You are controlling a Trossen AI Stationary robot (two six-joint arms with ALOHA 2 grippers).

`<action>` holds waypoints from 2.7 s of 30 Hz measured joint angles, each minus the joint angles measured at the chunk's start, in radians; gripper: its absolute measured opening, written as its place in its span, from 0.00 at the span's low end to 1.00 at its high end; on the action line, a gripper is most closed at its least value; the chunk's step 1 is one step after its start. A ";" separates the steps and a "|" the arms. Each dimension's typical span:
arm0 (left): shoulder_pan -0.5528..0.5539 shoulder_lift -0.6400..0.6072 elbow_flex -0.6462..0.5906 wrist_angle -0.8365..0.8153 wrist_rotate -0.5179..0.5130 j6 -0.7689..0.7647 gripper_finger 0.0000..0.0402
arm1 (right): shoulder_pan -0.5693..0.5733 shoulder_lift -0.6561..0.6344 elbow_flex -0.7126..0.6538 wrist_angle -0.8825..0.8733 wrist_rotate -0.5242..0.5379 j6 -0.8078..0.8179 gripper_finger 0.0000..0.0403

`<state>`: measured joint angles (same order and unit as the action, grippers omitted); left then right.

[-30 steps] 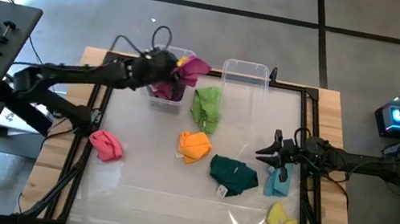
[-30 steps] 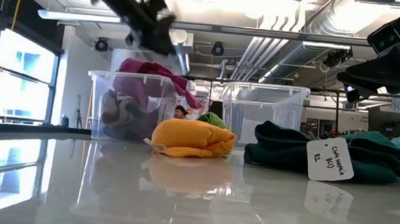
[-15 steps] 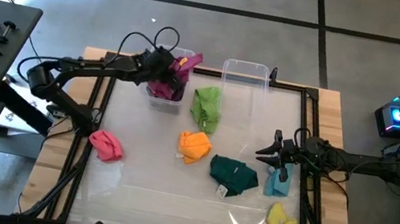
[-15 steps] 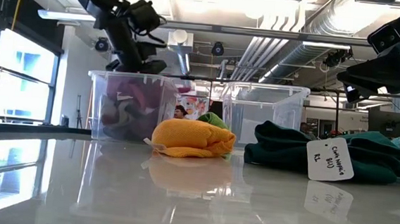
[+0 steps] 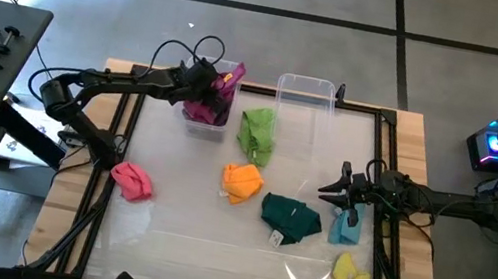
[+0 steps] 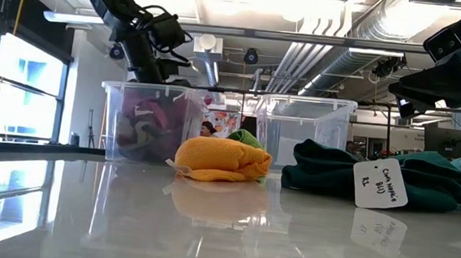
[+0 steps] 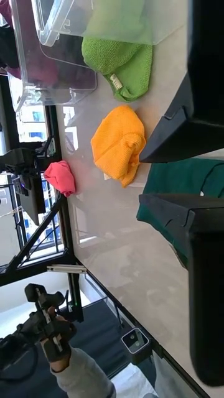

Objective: Sort towels by color in basket
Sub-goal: Put the dark pink microfiber cloth into the left transparent bin

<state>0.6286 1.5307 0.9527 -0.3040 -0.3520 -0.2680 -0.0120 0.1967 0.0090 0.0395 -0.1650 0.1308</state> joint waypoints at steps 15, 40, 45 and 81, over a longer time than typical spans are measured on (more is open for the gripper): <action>-0.042 -0.207 0.000 0.029 0.056 0.004 0.40 | 0.000 0.000 0.000 0.000 0.003 0.000 0.20; -0.075 0.004 0.000 0.363 0.019 0.122 0.40 | 0.000 0.000 0.000 0.000 -0.001 0.000 0.20; -0.046 0.043 0.000 0.463 0.027 0.115 0.40 | 0.000 0.000 0.000 0.000 -0.001 0.000 0.20; -0.005 -0.053 0.000 0.499 0.229 0.153 0.00 | 0.000 -0.001 0.000 0.000 0.003 0.000 0.20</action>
<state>0.6235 1.4775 0.9524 0.1947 -0.1231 -0.1150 -0.0120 0.1961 0.0093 0.0393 -0.1617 0.1310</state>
